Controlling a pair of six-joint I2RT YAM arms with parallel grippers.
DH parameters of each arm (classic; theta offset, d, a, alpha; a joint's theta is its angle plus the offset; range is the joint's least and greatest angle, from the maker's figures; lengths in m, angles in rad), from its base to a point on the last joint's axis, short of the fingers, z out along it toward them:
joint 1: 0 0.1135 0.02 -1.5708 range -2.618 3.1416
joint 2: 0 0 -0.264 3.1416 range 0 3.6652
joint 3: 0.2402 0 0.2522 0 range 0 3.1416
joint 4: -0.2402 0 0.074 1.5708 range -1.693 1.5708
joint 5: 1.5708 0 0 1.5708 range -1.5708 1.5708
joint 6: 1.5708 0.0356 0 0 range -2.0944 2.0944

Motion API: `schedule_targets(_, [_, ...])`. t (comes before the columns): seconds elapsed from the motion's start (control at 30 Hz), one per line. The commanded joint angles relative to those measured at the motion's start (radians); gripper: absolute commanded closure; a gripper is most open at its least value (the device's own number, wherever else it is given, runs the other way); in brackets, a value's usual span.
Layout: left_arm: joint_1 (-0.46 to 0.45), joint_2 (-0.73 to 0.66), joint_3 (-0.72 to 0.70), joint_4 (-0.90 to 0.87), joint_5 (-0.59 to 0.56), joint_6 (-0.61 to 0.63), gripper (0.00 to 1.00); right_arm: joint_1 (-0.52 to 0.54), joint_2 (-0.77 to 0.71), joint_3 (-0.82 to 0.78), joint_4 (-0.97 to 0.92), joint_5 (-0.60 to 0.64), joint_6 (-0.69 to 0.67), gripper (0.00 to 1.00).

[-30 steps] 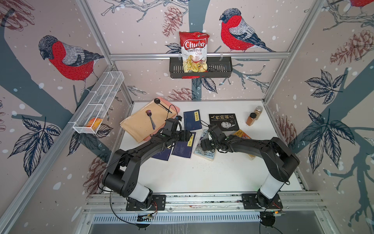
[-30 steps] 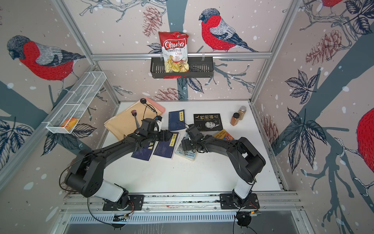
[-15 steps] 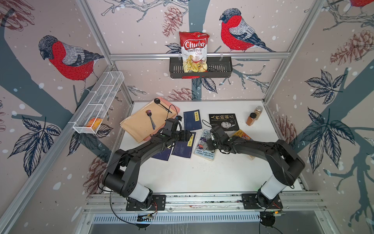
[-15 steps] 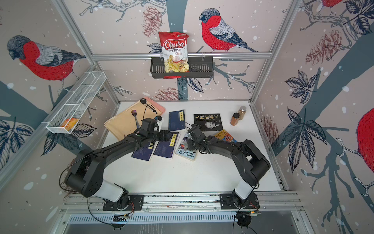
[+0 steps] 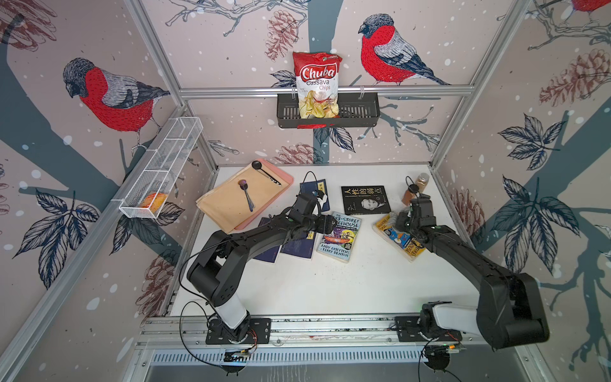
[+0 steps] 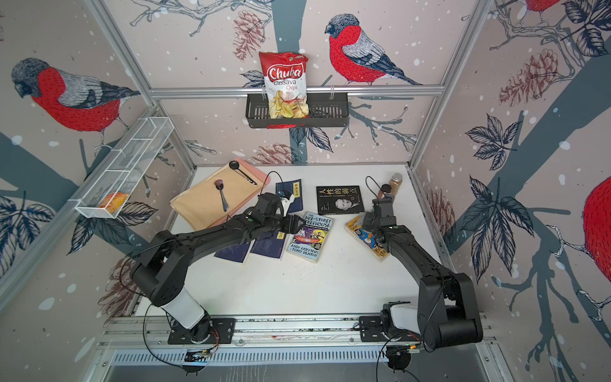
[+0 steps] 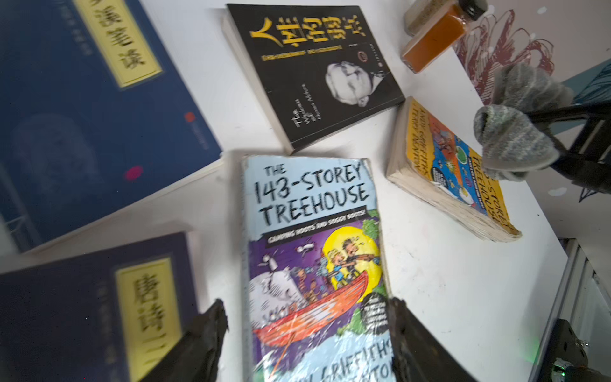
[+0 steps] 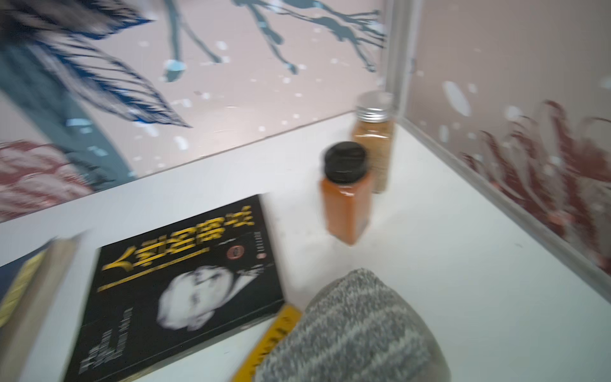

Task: Wipe the cover of the book
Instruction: Adjust the book at the center of the board.

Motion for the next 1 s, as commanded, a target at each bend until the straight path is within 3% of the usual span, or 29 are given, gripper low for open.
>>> schedule_targets(0.0, [-0.048,0.05,0.052,0.036,0.023,-0.01,0.25,-0.099,0.016,-0.022,0.052,-0.047,0.035,0.91])
schedule_targets(0.37, [-0.087,0.076,0.049,0.084,0.057,-0.01,0.26,-0.242,0.197,-0.051,0.13,-0.133,0.109,0.91])
schedule_targets(0.53, [-0.087,0.038,0.025,0.06,0.007,0.022,0.25,-0.153,0.156,-0.105,0.08,-0.091,0.128,0.88])
schedule_targets(0.63, [-0.084,0.029,0.018,0.054,-0.013,0.031,0.24,-0.138,0.089,-0.158,0.087,-0.195,0.188,0.88])
schedule_targets(0.97, [-0.081,0.059,0.045,0.045,-0.019,0.028,0.24,0.044,0.007,-0.146,-0.008,-0.235,0.221,0.84])
